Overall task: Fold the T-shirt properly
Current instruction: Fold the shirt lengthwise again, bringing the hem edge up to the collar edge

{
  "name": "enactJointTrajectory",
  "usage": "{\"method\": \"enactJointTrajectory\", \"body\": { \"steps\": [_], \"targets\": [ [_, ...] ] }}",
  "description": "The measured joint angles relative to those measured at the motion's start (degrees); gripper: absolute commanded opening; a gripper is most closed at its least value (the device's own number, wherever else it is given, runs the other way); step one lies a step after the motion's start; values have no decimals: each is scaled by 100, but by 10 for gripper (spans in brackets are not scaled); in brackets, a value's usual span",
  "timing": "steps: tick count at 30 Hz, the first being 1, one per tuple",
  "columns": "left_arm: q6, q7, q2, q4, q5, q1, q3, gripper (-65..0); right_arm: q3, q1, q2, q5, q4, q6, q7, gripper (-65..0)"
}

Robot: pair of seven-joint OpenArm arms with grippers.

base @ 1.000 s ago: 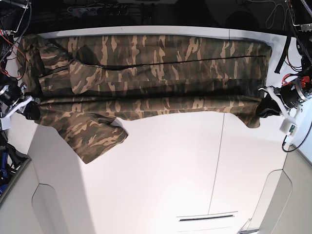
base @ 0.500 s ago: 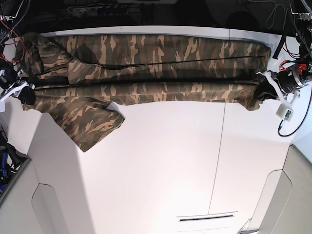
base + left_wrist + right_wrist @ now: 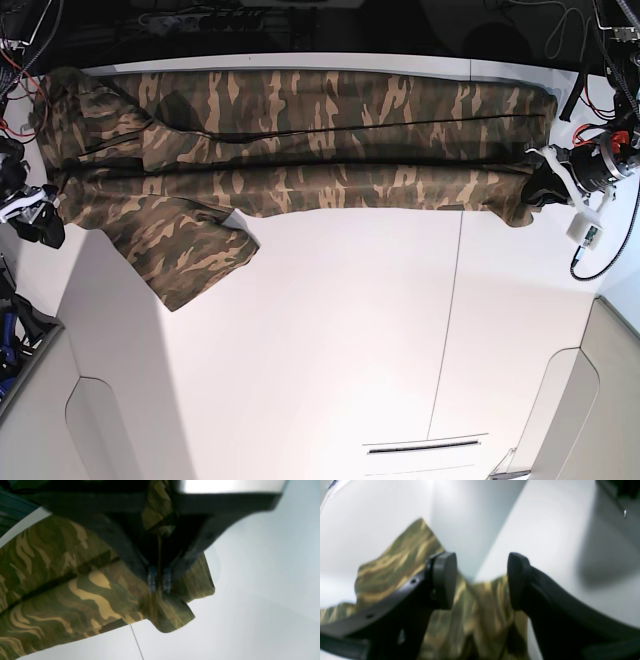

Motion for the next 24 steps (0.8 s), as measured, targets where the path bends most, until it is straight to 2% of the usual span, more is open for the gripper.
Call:
{"method": "enactJointTrajectory", "body": {
  "steps": [6,9,13,19,24],
  "targets": [
    [0,0,2,0,-9,0,0,-650,-63,494,-192,-466,-26,-44,55,-327],
    [0,-2,17,0,-57,-2,-2,-650,-385,632,-286,-675,-236,-68,103,-327],
    [0,0,52,0,-101,0,-2,-650,-1019,807,-413,-1294,-715,-85,575,-327],
    [0,0,48,0,-107,0,-2,-650,-1899,1193,-439,-1386,-1574,-146,1032,-327],
    [0,-2,48,0,-116,-2,-2,-650,-2402,1425,-426,-1381,-1784,-151,1069,-329]
  ]
}}
